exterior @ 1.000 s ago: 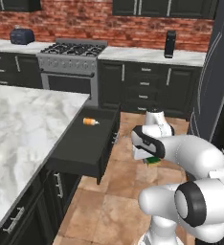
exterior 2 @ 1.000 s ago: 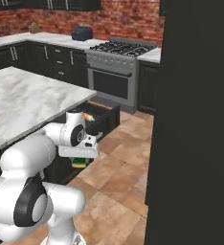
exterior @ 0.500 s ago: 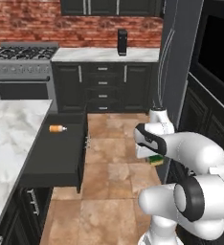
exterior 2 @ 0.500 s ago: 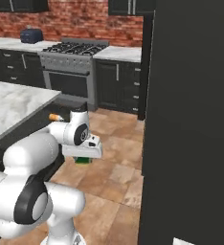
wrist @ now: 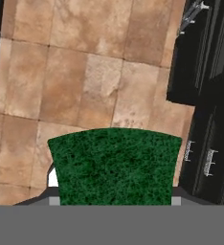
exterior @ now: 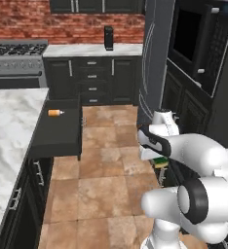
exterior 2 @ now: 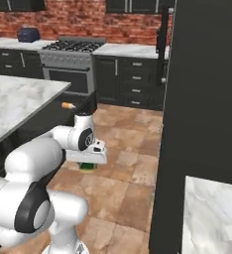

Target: Restock the sink supplies by placing the sponge and soap dispenser on the counter and next to the sink. Make sure the soap dispenser is upright.

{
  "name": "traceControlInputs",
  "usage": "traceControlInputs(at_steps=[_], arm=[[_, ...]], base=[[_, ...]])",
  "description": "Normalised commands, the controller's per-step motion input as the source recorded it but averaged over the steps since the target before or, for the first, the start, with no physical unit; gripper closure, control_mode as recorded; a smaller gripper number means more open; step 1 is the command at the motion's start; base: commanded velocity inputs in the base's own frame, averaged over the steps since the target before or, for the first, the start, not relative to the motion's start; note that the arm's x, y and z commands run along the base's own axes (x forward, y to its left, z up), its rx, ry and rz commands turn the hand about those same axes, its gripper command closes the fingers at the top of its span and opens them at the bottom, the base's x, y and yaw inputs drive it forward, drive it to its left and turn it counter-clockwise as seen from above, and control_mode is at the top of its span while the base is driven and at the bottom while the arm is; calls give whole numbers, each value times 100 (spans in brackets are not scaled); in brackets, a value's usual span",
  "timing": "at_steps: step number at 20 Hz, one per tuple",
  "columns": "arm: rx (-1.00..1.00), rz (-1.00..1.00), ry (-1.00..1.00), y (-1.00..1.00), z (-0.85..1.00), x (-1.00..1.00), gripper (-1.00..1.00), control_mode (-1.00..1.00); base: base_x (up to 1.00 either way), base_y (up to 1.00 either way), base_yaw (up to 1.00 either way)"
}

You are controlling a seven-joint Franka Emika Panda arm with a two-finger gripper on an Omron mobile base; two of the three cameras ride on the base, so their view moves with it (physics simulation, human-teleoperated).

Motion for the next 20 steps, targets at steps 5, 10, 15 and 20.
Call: traceControlInputs(at_steps=[5,10,15,20], arm=[[0,0,0,0,0,0,100,100],[0,0,0,0,0,0,100,100],[0,0,0,0,0,0,100,100],[0,0,0,0,0,0,100,100]], base=[[-76,30,-38],[-33,17,-66],[-37,15,-69],[-74,1,-67]])
